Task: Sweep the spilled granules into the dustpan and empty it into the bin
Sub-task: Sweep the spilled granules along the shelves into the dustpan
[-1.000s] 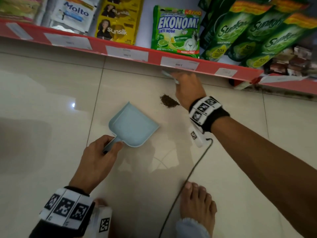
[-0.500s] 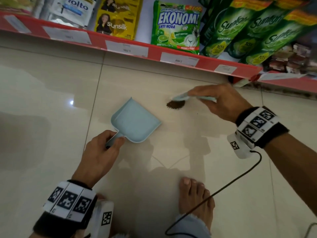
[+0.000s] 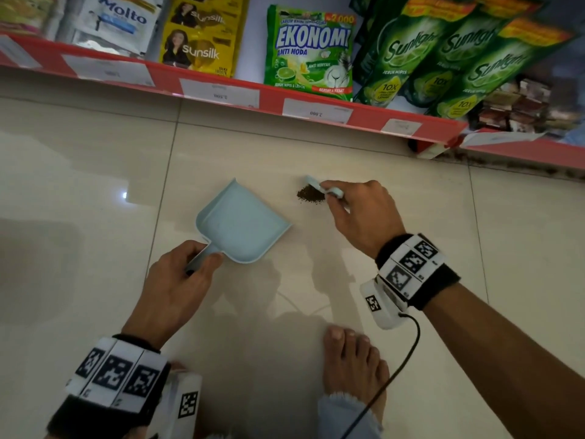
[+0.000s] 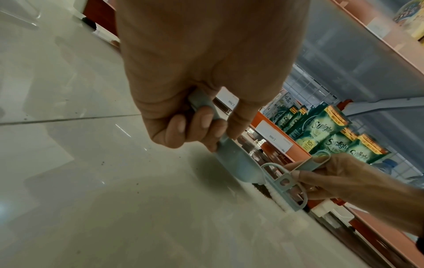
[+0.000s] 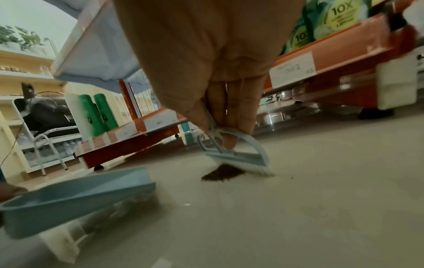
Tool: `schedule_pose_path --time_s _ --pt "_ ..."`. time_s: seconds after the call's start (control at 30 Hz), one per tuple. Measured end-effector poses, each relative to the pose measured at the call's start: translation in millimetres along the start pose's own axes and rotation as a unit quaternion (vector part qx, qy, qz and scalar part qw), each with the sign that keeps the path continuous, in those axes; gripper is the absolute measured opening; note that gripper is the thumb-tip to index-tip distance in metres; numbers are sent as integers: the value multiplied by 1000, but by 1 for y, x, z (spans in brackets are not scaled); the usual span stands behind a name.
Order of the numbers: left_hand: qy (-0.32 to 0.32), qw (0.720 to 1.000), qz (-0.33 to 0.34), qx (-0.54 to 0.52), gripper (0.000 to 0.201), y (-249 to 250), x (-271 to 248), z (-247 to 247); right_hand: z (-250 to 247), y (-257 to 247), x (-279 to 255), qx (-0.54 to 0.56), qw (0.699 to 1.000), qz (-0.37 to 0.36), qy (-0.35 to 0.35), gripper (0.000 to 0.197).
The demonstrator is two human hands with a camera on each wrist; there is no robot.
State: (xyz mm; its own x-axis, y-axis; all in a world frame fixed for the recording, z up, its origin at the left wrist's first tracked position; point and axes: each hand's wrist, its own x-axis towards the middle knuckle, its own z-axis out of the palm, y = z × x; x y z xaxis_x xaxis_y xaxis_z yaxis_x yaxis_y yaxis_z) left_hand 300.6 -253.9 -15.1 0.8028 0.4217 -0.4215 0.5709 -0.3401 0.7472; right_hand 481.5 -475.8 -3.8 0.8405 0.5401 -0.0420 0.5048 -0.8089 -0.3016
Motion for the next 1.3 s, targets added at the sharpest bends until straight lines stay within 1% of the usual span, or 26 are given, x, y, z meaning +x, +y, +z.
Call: schedule_pose_path --time_s 0.07,0.17,0.2,0.27,0.3,0.33,0.4,0.47,0.53,0.57,0.63,0.7,0.77,0.83,0.9,0.97,1.0,1.07,1.13,1.17,1.3 --pt "1 1000 -2 -2 22 -1 0 -1 -6 2 5 8 999 0 34 24" --pt "-2 1000 -2 1 23 -2 1 -1 -16 18 26 -56 995 53 68 23" --pt "-4 1000 -2 3 23 -2 1 -1 -17 23 36 -83 991 79 71 22" --pt "-7 1000 -2 8 23 -1 0 0 -16 30 55 -112 985 121 50 23" --pt "-7 1000 -3 9 23 -1 0 0 -12 31 60 -113 986 120 32 24" --pt "-8 1000 -4 9 23 -1 0 1 -9 30 62 -98 990 99 17 26" --pt "-10 1000 -2 11 23 -1 -1 2 -1 27 57 -36 999 18 -12 33" --pt "-13 1000 0 14 23 -3 -1 2 4 23 43 9 997 -60 -53 35" --pt "-16 1000 -1 15 23 -5 -1 4 4 25 29 24 988 -128 -87 32" --pt "-19 1000 -3 13 23 -6 0 5 3 28 24 23 983 -147 -103 32" --pt "-26 1000 -4 4 22 -8 2 7 -3 36 18 18 978 -163 -124 33" --pt "-31 1000 -1 3 21 -7 3 12 -11 43 14 30 979 -170 -108 31" --pt "-34 999 1 18 22 -5 4 17 -17 47 14 76 983 -163 -42 27" --pt "-38 999 3 33 23 -3 8 24 -21 48 14 112 984 -136 30 26" --pt "-43 998 3 41 23 1 13 32 -21 48 14 101 985 -106 90 25" --pt "-47 998 10 44 23 5 18 38 -20 47 14 61 989 -70 118 25" --pt "-49 998 15 45 23 8 19 41 -20 45 14 40 992 -52 112 25" --pt "-54 997 28 54 25 14 23 45 -15 40 13 0 998 -36 60 23" --pt "-53 995 41 76 30 20 25 49 -9 31 9 -23 999 -42 2 22" --pt "-52 994 45 87 32 23 26 50 -7 27 6 -25 999 -46 -14 23" --pt "-41 992 52 107 34 32 30 55 0 14 -6 5 999 -52 -14 24"
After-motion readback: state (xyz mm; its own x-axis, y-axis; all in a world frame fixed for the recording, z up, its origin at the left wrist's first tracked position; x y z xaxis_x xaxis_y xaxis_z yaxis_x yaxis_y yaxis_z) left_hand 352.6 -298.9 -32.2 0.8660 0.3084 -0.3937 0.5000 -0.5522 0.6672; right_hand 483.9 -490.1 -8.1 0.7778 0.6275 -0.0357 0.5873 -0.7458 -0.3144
